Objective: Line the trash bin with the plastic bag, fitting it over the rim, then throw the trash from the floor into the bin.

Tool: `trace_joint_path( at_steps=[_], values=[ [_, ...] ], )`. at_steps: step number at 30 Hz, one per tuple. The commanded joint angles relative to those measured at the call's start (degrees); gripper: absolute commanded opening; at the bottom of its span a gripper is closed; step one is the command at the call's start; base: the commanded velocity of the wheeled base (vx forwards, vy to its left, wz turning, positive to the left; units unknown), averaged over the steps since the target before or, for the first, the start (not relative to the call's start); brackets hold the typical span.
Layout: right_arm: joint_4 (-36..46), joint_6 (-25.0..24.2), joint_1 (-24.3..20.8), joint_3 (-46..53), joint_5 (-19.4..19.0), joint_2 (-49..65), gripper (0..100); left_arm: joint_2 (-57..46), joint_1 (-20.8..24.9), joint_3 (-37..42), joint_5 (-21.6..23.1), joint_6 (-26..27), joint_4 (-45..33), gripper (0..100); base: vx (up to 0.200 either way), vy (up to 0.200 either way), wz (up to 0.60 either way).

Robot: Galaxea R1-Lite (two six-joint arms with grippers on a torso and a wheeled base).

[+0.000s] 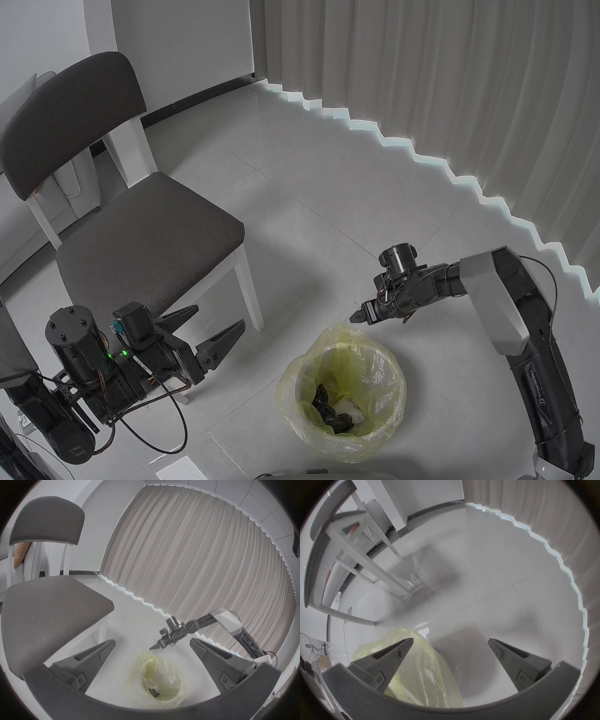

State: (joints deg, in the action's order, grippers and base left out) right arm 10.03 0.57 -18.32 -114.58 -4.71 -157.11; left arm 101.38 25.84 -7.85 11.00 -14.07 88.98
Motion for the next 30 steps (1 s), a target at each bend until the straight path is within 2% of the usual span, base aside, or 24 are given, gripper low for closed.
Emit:
trace_joint_path(
  at_steps=[1, 3, 10, 13, 17, 22, 27, 30],
  values=[
    [1.1, 0.0, 0.3, 0.0, 0.3, 10.1, 100, 1.7, 1.7, 1.4, -0.3, 0.4, 1.0, 100, 0.000, 0.000, 0.00],
    [0.9, 0.0, 0.7, 1.9, 0.5, 14.9, 100, 1.8, 2.3, 2.2, -0.3, 0.8, 1.0, 100, 0.000, 0.000, 0.00],
    [-3.6, 0.2, 1.6, 23.3, 2.3, 33.5, 100, 1.4, 2.6, 5.4, 0.0, 2.6, 1.0, 100, -0.200, 0.000, 0.00],
    [-8.7, 0.3, 2.2, 33.0, 2.8, 42.0, 100, 0.6, 1.9, 5.4, 0.0, 2.4, 1.0, 100, -0.200, 0.000, 0.00],
    [-10.6, 0.1, 2.2, 42.6, 3.8, 51.5, 100, 0.8, 0.1, 5.1, -0.2, 2.2, 1.0, 100, -0.200, 0.000, 0.00],
    [-14.0, -0.5, 1.4, 55.2, 7.8, 63.1, 100, -0.3, -2.0, 5.0, -0.8, 2.6, 1.0, 100, -0.160, 0.000, 0.00],
    [-26.0, -0.6, 1.7, 71.0, 16.0, 78.5, 100, -6.5, -6.7, 0.0, -8.3, 2.8, 1.0, 100, 0.000, 0.000, 0.00],
    [-32.3, -0.5, 2.3, 80.7, 19.1, 89.0, 100, -12.3, -10.4, -1.9, -9.0, 3.3, 0.9, 100, 0.000, 0.000, 0.00]
  ],
)
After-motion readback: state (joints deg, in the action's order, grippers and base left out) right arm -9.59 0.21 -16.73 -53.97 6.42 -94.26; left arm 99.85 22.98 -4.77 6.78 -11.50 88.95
